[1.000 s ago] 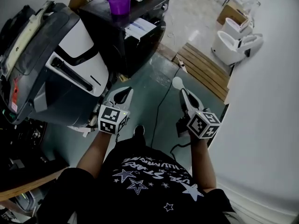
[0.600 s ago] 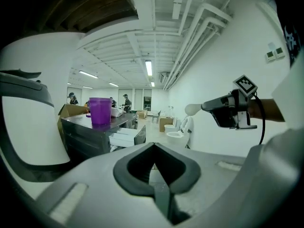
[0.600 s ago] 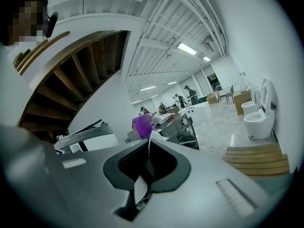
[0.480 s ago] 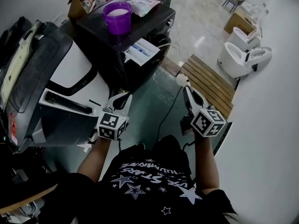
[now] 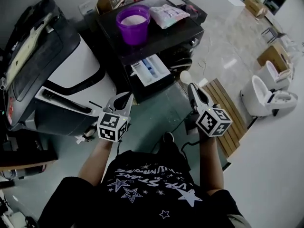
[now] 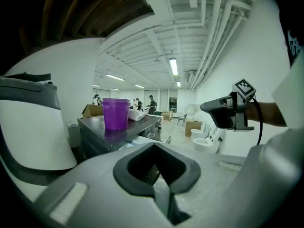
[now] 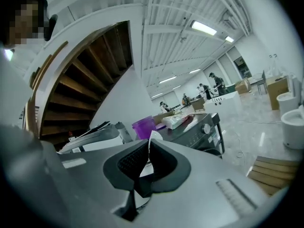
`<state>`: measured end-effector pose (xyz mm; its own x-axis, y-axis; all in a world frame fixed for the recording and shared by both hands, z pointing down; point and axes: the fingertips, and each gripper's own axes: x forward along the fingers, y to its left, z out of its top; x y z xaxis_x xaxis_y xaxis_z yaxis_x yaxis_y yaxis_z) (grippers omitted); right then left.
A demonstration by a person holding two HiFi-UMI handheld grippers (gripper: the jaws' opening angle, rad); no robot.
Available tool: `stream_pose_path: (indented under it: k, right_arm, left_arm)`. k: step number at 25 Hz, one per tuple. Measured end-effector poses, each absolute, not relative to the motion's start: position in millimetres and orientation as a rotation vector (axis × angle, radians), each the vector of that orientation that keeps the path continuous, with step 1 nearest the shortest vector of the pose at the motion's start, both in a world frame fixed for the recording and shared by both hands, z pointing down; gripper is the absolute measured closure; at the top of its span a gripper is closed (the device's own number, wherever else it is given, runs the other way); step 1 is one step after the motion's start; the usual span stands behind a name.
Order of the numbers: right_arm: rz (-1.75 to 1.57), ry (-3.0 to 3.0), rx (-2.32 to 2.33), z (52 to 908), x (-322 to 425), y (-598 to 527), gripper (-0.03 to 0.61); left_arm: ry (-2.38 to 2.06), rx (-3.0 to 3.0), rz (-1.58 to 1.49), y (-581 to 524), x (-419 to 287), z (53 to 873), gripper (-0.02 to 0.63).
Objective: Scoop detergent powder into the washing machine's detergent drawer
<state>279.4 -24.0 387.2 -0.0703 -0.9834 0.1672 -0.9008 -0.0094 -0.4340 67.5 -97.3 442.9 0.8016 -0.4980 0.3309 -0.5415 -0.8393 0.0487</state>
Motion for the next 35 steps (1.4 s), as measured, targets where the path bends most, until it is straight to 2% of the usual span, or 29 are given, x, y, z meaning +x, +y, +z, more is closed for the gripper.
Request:
stream_pose_path:
  k: [11,23,35]
  right_arm:
    - [-0.643,2.459,-1.62,362.9,332.9,-130.3,0.545]
    - [-0.527,2.651,-1.31,315.4,291.1,-245.7,0.543]
    - [-0.196,3.01,-1.417,291.8,234.4,-363.6,0.543]
  left_arm:
    - [-1.256,2.666,0.443,-126.9,110.7,424.7,0.612]
    - [-1.557,2.508,0.387,-164.7,76.1,406.9,0.612]
    - [-1.541,2.587,0.306,-273.9,37.1,387.7,0.612]
